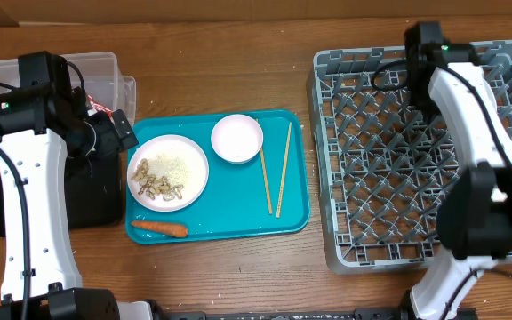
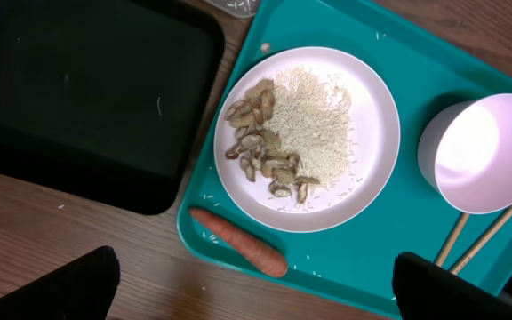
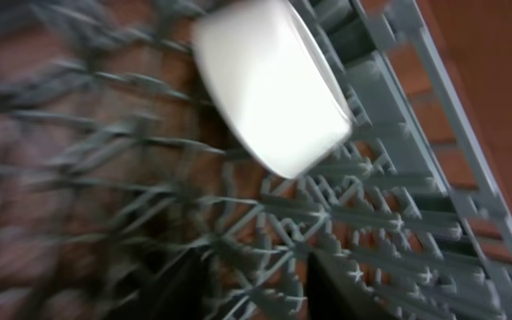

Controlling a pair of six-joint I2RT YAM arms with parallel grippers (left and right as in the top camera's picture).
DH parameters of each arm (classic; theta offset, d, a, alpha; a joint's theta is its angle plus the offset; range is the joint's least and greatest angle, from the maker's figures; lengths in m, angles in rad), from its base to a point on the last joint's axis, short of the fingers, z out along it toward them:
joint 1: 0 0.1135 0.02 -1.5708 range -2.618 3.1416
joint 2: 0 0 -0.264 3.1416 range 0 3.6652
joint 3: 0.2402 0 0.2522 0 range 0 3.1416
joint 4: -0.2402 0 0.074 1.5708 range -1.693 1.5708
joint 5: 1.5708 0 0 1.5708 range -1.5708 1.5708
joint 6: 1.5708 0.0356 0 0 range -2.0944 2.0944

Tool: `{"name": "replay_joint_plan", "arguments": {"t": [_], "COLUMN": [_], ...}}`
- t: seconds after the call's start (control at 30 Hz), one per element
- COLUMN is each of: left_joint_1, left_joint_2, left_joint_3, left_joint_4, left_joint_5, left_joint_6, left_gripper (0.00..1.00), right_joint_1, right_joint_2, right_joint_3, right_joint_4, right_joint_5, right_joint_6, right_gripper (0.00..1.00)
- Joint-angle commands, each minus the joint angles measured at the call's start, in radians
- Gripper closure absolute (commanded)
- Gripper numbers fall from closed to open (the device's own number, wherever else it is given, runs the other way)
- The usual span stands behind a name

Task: Sort waste into correct bins and load items into the dishwasher
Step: 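Grasp the pink-lined bowl on the tray with the right gripper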

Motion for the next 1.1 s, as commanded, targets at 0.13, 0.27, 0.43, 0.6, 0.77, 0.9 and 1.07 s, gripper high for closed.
{"name": "replay_joint_plan", "arguments": {"t": [0.13, 0.27, 0.43, 0.6, 0.77, 0.9, 1.07], "left_joint_1": [-0.002, -0.002, -0.002, -0.002, -0.002, -0.002, -0.002], "left_joint_2": [-0.003, -0.003, -0.002, -0.001, -0.001, -0.001, -0.001], "left_joint_3": [0.014, 0.014, 0.014, 0.014, 0.013, 0.013, 0.013], "left_joint_4": [-0.001, -0.001, -0.003, -0.003, -0.003, -0.003, -0.003], "left_joint_5": [-0.003, -0.003, -0.002, -0.003, -0.003, -0.003, -0.003], "left_joint_6": [-0.013, -0.013, -0.013, -0.013, -0.013, -0.013, -0.013], "left_gripper": [0.00, 0.00, 0.00, 0.00, 0.00, 0.01, 0.00], "right_joint_1": [0.182, 0.290, 0.400, 0.459, 0.513, 0.542, 0.553], "right_joint_2": [-0.157, -0.134, -0.063, 0.045, 0.187, 0.245, 0.285], "right_joint_3": [0.066, 0.019, -0.005, -0.005, -0.005, -0.005, -0.005], "right_joint_4": [0.060, 0.116, 0.166, 0.219, 0.289, 0.320, 0.326], "right_joint_5": [-0.869, -0.895, -0.837, -0.808, -0.813, -0.812, -0.803], "right_joint_6": [-0.155, -0.151, -0.119, -0.069, -0.042, -0.042, -0.041], "right_gripper": [0.42, 0.41, 0.41, 0.42, 0.43, 0.48, 0.81]}}
